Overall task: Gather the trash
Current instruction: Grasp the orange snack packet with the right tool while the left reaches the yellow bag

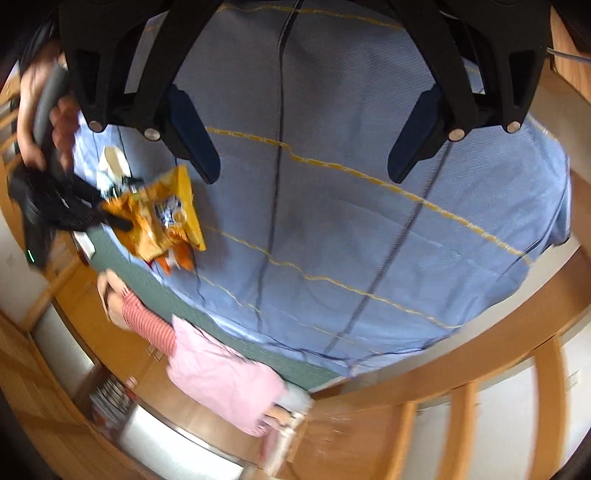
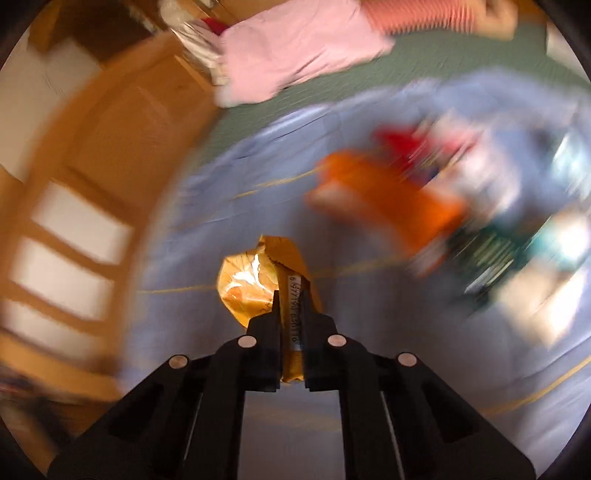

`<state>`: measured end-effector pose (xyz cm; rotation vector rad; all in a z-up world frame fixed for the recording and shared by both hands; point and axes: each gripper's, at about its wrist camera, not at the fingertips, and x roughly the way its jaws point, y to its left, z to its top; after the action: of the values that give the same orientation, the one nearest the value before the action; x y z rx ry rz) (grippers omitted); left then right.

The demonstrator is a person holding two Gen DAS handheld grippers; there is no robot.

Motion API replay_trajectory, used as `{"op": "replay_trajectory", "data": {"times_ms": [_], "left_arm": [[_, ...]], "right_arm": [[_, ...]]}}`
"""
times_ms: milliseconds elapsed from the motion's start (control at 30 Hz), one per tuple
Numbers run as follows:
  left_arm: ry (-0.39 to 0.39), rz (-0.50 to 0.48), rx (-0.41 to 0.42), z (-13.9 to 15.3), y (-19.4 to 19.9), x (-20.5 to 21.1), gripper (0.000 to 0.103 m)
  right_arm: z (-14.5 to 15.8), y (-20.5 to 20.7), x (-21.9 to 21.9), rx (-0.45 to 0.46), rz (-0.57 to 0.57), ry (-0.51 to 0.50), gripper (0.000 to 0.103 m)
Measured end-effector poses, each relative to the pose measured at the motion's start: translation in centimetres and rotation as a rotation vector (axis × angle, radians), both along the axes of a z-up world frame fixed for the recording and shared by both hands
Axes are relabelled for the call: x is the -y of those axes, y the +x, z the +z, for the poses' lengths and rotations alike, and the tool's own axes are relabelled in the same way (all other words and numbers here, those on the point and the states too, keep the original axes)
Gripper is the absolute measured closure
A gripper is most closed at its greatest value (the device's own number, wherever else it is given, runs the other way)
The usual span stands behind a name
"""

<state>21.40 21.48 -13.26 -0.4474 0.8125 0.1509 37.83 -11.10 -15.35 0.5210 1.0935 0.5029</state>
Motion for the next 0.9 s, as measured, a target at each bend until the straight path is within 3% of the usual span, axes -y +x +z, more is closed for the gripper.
{"op": "replay_trajectory", "data": {"times_ms": [67, 167, 233, 300, 367, 433, 467, 533, 600, 767, 900], "left_arm": [[-0.022, 0.048, 0.015, 0.4, -0.8, -1.1, 0.012], [-0.030, 0.100, 0.021, 0.6, -1.5, -2.1, 0.011], [-0.038, 0.106, 0.007, 0.4, -1.5, -2.3, 0.011], [-0.044, 0.094, -0.023, -0.1, -1.3, -2.2, 0.011], [-0.051, 0.080, -0.043, -0.4, -1.2, -2.0, 0.011], [-0.057, 0.072, -0.063, -0.8, -1.1, -1.9, 0.011], [-0.060, 0.069, -0.069, -0.9, -1.1, -1.8, 0.011], [-0.063, 0.064, -0.080, -1.1, -1.0, -1.6, 0.011], [-0.062, 0.060, -0.087, -1.2, -0.9, -1.5, 0.011], [-0.045, 0.049, -0.110, -1.5, -0.4, -1.6, 0.011], [-0.067, 0.059, -0.129, -1.9, -0.2, -2.0, 0.011]], "right_arm": [[-1.0, -1.8, -1.3, -0.077, 0.075, 0.176, 0.094], [-3.3, -3.8, -4.4, -0.183, 0.204, 0.224, 0.092], [-4.5, -4.9, -6.8, -0.175, 0.289, 0.039, 0.083], [-4.2, -5.1, -8.0, -0.092, 0.303, -0.180, 0.051], [-2.8, -4.2, -7.6, 0.031, 0.236, -0.280, 0.040], [-1.4, -2.8, -6.7, 0.138, 0.143, -0.351, 0.039], [-0.5, -1.4, -6.3, 0.215, 0.066, -0.462, 0.039], [-0.1, 1.4, -5.6, 0.277, -0.048, -0.624, 0.039], [-0.2, 4.6, -4.6, 0.271, -0.106, -0.657, 0.036], [-2.2, 10.3, -1.4, 0.139, -0.157, -0.637, 0.024], [-4.3, 12.0, -0.5, 0.057, -0.079, -0.551, 0.019]]}}
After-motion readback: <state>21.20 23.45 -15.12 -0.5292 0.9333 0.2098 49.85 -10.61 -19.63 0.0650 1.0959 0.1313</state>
